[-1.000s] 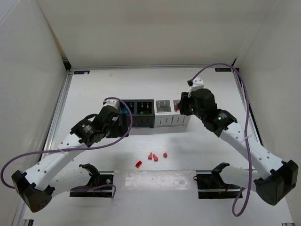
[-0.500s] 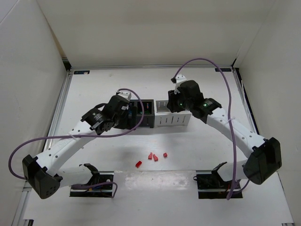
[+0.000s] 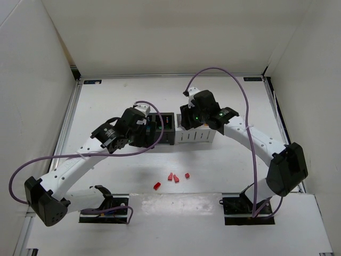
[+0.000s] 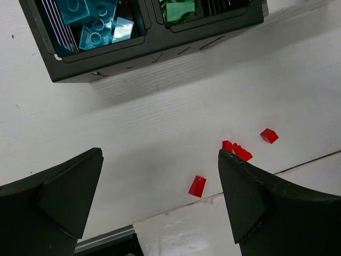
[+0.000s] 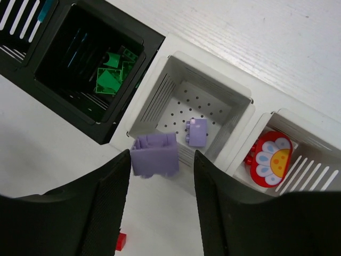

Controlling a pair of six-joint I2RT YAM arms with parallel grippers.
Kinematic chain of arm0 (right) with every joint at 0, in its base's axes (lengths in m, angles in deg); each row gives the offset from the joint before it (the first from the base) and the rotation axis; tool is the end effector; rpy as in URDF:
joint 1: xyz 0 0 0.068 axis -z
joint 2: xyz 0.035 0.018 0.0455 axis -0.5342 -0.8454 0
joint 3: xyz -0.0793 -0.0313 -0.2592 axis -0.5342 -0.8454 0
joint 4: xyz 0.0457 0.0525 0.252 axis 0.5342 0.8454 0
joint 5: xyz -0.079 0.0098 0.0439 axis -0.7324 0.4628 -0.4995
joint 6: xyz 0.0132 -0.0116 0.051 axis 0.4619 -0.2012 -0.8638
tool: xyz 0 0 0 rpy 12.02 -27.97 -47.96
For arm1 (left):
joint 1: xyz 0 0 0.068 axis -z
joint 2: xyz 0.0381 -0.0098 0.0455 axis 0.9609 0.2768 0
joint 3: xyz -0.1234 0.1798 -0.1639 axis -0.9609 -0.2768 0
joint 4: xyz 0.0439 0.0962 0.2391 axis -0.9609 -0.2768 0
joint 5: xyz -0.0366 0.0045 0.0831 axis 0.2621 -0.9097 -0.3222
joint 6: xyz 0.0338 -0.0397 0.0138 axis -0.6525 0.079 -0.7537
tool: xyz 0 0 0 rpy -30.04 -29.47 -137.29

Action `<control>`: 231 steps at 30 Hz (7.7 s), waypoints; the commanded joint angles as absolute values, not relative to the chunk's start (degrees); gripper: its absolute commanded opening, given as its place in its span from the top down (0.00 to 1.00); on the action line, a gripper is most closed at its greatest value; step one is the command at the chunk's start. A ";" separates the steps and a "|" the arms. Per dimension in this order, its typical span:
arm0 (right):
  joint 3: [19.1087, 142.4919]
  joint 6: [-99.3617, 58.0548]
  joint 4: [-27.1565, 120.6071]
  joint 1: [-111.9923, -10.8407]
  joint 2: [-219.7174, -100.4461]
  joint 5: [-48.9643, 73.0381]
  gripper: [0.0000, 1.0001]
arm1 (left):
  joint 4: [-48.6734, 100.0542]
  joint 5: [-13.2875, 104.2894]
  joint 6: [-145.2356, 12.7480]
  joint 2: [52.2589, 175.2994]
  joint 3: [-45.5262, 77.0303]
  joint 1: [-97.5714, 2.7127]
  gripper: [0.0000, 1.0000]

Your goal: Sort the legos into containers by color

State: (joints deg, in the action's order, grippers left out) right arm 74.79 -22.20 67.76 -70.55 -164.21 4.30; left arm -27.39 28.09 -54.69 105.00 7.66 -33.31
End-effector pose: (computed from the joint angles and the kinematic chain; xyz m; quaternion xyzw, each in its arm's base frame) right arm 0.2649 0.2087 0.3022 -0.2308 0.8655 0.1752 0.4085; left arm 0.1763 -0.1438 0.3171 0.1193 0.9395 -0.1004 0.3049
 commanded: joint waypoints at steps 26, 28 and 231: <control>65.03 -28.60 73.02 -72.45 -141.60 -5.09 0.40 | -17.47 37.06 -49.71 102.08 -11.56 -13.99 0.03; 62.57 -29.39 75.12 -72.02 -137.83 -5.53 0.40 | -11.23 37.06 -48.56 102.62 -15.08 -12.32 0.05; 81.72 -23.07 80.67 -65.07 -162.59 -6.41 0.54 | -27.57 28.98 -42.40 84.07 -10.19 -25.33 0.00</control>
